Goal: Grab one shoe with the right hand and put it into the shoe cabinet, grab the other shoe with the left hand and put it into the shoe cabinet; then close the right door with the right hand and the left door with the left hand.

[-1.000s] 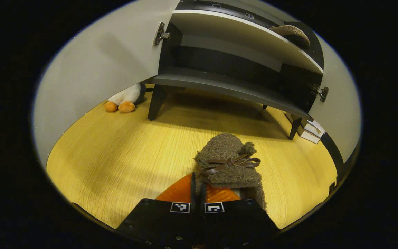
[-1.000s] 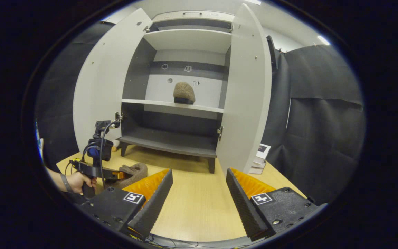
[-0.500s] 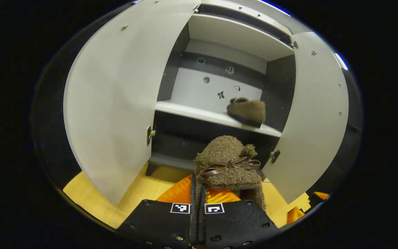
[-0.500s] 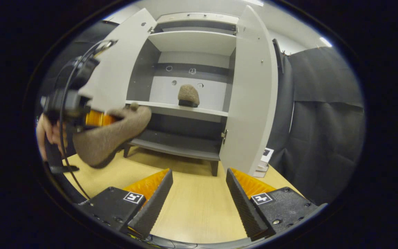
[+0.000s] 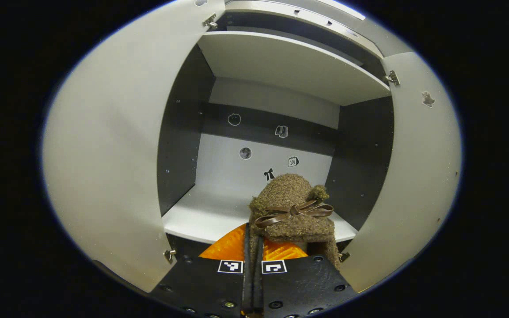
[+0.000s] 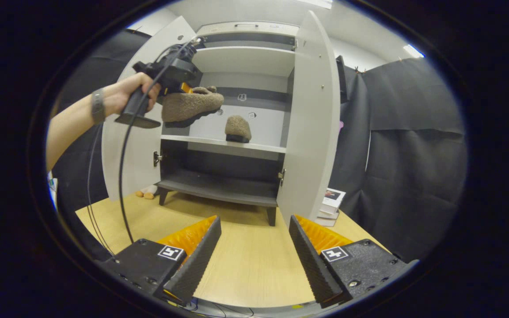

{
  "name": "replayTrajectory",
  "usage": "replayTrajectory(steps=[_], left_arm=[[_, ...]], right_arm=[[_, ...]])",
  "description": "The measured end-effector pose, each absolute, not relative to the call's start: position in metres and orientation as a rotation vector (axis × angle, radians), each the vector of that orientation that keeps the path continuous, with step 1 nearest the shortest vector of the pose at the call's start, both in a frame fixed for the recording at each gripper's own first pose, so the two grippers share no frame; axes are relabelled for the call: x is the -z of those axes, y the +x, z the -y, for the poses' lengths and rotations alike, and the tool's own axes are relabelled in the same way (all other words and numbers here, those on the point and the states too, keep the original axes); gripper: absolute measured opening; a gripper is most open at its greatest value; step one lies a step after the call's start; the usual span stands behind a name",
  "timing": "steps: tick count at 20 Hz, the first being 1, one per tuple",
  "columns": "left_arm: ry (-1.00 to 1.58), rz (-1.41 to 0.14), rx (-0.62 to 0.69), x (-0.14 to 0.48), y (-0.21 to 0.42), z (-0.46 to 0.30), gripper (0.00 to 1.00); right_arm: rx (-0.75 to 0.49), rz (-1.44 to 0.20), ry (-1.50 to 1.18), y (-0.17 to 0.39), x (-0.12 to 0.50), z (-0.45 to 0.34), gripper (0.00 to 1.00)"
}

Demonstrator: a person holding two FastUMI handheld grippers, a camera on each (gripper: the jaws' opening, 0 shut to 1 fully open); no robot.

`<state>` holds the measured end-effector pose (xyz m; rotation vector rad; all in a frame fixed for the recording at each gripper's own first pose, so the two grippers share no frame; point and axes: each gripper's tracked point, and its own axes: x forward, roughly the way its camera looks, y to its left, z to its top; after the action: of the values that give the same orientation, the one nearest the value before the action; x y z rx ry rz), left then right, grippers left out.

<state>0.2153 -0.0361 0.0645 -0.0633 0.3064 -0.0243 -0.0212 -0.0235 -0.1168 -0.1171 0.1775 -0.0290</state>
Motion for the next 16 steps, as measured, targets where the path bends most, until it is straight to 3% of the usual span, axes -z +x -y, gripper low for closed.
replayTrajectory(steps=[2, 3, 8, 11, 12, 16], left_arm=[[-0.086, -0.354, -0.015, -0.051, 0.25, 0.026, 0.05], [-0.083, -0.386, -0.044, -0.044, 0.266, 0.018, 0.01], [-0.101, -0.509, -0.137, -0.006, 0.312, -0.004, 0.01], [-0.116, -0.587, -0.153, 0.014, 0.323, -0.006, 0.05], [-0.116, -0.599, -0.156, 0.018, 0.325, -0.005, 0.01], [-0.119, -0.605, -0.175, 0.022, 0.329, -0.008, 0.02]], right_arm=[[0.04, -0.192, -0.113, -0.024, 0.12, 0.028, 0.98], [0.046, -0.194, -0.11, -0.026, 0.12, 0.03, 0.98], [0.095, -0.21, -0.094, -0.026, 0.125, 0.048, 0.98], [0.109, -0.23, -0.082, -0.023, 0.131, 0.054, 1.0], [0.115, -0.234, -0.082, -0.022, 0.132, 0.056, 1.0], [0.128, -0.231, -0.084, -0.017, 0.133, 0.062, 0.98]])
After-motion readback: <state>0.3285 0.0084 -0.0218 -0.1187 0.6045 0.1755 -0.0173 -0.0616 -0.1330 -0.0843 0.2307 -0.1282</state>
